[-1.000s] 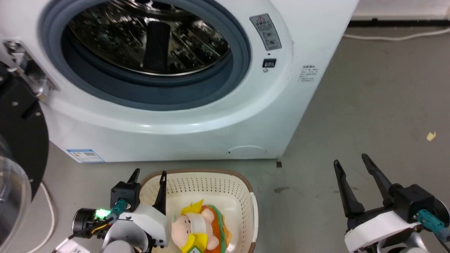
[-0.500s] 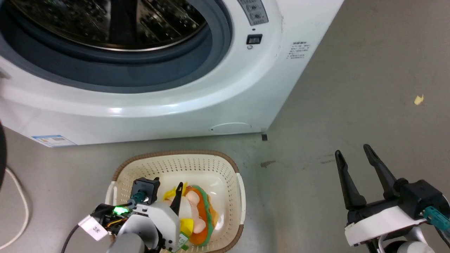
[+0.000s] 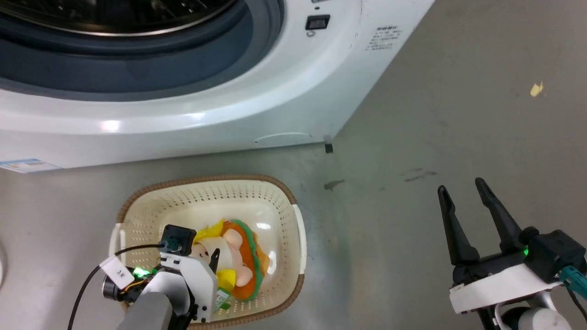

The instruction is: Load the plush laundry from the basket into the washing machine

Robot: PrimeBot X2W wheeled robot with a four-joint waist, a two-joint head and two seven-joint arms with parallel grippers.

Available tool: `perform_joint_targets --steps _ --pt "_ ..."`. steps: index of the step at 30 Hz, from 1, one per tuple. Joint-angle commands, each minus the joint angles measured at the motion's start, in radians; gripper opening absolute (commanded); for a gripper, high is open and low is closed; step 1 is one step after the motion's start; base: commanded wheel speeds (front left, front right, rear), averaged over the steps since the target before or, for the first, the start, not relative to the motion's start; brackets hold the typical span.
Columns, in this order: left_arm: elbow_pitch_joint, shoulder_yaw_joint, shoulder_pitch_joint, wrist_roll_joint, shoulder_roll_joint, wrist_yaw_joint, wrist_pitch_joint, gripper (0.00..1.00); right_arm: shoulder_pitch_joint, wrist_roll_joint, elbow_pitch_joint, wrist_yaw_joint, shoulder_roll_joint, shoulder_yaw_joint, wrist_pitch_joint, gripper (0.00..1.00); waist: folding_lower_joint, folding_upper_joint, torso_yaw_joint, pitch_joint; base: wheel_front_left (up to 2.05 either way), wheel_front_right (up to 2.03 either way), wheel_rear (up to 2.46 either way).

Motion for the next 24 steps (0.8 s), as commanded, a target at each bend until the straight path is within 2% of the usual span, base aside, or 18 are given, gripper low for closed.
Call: perform_joint_targets --steps 1,24 --pt "0.024 -0.012 -0.028 -0.008 0.011 -0.006 0.006 1.00 -0.023 0.014 -0.008 -0.001 -0.001 0.003 -0.010 1.00 -0.0001 0.0000 -0.012 0.020 0.00 0.00 0.00" --pt "0.272 -0.158 -0.240 -0.046 0.129 -0.004 0.114 1.00 -0.075 0.106 -0.013 -0.001 -0.001 0.058 -0.058 1.00 -0.0001 0.0000 -0.123 0.236 0.00 0.00 0.00"
